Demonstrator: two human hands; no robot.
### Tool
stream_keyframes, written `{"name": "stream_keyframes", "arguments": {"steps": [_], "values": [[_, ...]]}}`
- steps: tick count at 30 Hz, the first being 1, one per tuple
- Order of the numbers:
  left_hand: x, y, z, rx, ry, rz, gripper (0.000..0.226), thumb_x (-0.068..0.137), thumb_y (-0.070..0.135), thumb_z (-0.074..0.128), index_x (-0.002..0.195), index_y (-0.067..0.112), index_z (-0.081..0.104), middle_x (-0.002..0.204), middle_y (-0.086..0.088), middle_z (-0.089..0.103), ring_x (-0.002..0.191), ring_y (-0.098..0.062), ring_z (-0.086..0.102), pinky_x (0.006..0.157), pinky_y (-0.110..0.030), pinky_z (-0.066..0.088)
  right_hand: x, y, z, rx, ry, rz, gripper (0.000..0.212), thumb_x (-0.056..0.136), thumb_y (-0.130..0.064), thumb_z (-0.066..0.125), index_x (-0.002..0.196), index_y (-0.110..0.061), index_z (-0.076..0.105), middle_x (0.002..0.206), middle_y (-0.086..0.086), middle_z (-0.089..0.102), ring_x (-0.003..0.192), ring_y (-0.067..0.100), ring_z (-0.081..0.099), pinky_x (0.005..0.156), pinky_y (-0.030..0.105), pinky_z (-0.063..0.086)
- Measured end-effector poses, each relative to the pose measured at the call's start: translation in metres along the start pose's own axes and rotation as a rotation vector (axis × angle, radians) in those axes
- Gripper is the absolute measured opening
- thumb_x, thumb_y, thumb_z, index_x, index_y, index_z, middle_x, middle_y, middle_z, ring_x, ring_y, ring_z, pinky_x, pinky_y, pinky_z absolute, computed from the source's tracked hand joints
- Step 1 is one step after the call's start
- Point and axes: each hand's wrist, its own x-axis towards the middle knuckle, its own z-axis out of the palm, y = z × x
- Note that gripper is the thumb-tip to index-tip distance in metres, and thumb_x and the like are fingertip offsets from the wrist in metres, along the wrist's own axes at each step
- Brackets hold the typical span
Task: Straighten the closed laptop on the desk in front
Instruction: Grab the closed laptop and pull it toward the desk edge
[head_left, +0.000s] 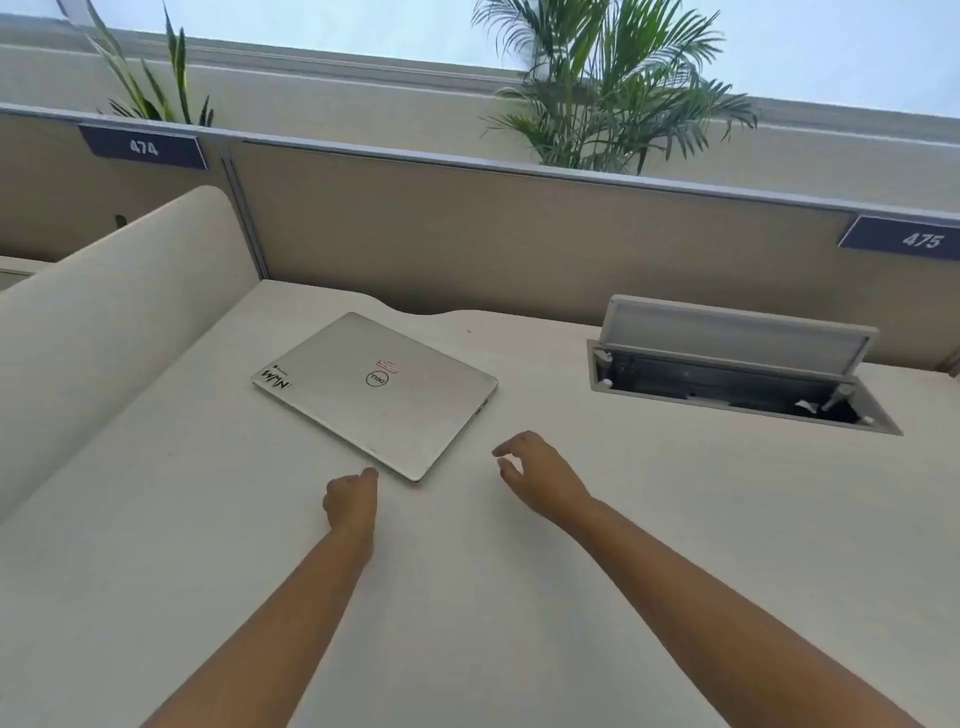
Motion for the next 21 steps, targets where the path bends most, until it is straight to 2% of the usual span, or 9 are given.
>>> {"name": "stream_keyframes", "arguments": {"steps": [1,2,3,4,6,9,12,17,21], "values": [[0.005,0.003,-0.001,-0.058,-0.016,0.029,0.023,0.083,0.020,0.052,0.063,0.012,0.044,0.084,-0.013,0.047,0.074,-0.027,0.041,0.061,-0.030,0.032,0.009,-0.003,0.001,-0.006,0.027,-0.023,0.027,0.093,-0.021,0.046,0.115,-0.017,0.061,0.122,0.005,0.054,0.110,0.018,0.053,0.093,0.029,0.040],[0.010,0.004,-0.001,-0.100,-0.032,0.019,0.015,0.084,0.023,0.052,0.078,0.009,0.054,0.093,-0.014,0.049,0.080,-0.030,0.047,0.066,-0.032,0.039,0.017,-0.004,0.001,-0.018,0.044,-0.045,0.027,0.092,-0.018,0.046,0.114,-0.016,0.062,0.119,0.004,0.055,0.109,0.019,0.054,0.091,0.028,0.041],[0.020,0.005,-0.001,-0.150,-0.047,0.010,0.027,0.086,0.025,0.052,0.103,0.005,0.056,0.103,-0.016,0.051,0.092,-0.033,0.052,0.079,-0.036,0.044,0.026,-0.007,0.001,-0.040,0.066,-0.070,0.027,0.092,-0.014,0.045,0.112,-0.015,0.063,0.117,0.004,0.057,0.107,0.019,0.055,0.089,0.028,0.041],[0.026,0.006,0.000,-0.217,-0.040,-0.002,0.045,0.087,0.027,0.052,0.123,0.001,0.047,0.109,-0.015,0.052,0.099,-0.032,0.053,0.090,-0.039,0.042,0.035,-0.011,0.001,-0.057,0.087,-0.086,0.028,0.091,-0.011,0.044,0.110,-0.015,0.064,0.116,0.004,0.058,0.106,0.020,0.056,0.088,0.028,0.042],[0.036,0.010,-0.001,-0.278,-0.010,0.037,0.057,0.089,0.026,0.050,0.136,-0.001,0.033,0.108,-0.012,0.053,0.097,-0.024,0.054,0.091,-0.034,0.041,0.051,-0.015,0.004,-0.069,0.142,-0.114,0.030,0.090,-0.005,0.043,0.107,-0.013,0.066,0.114,0.004,0.060,0.105,0.019,0.056,0.087,0.025,0.041],[0.050,0.012,-0.004,-0.259,0.031,0.161,0.045,0.092,0.024,0.048,0.128,-0.003,0.044,0.103,-0.014,0.061,0.085,-0.025,0.063,0.070,-0.023,0.052,0.074,-0.020,0.013,-0.076,0.178,-0.155,0.031,0.090,-0.003,0.042,0.110,-0.013,0.064,0.117,0.003,0.058,0.110,0.017,0.054,0.088,0.024,0.041],[0.069,0.014,-0.012,-0.257,0.042,0.199,0.034,0.091,0.025,0.051,0.102,-0.006,0.060,0.087,-0.017,0.065,0.070,-0.023,0.067,0.045,-0.017,0.054,0.098,-0.022,0.021,-0.108,0.109,-0.178,0.030,0.091,-0.010,0.048,0.119,-0.014,0.057,0.123,0.004,0.051,0.115,0.018,0.048,0.091,0.029,0.043],[0.084,0.023,-0.013,-0.171,0.082,0.204,0.038,0.087,0.030,0.058,0.065,-0.001,0.059,0.061,-0.016,0.063,0.042,-0.013,0.064,0.040,-0.019,0.052,0.133,-0.019,0.024,-0.055,0.028,-0.211,0.040,0.083,-0.030,0.066,0.120,-0.018,0.057,0.123,0.001,0.050,0.118,0.016,0.044,0.097,0.024,0.036],[0.083,0.025,-0.011,-0.144,0.116,0.194,0.037,0.086,0.030,0.060,0.073,-0.005,0.062,0.061,-0.015,0.065,0.047,-0.016,0.064,0.040,-0.018,0.051,0.157,-0.017,0.029,-0.068,0.051,-0.134,0.055,0.079,-0.038,0.069,0.127,-0.019,0.050,0.134,0.002,0.044,0.127,0.018,0.037,0.106,0.035,0.034]]}}
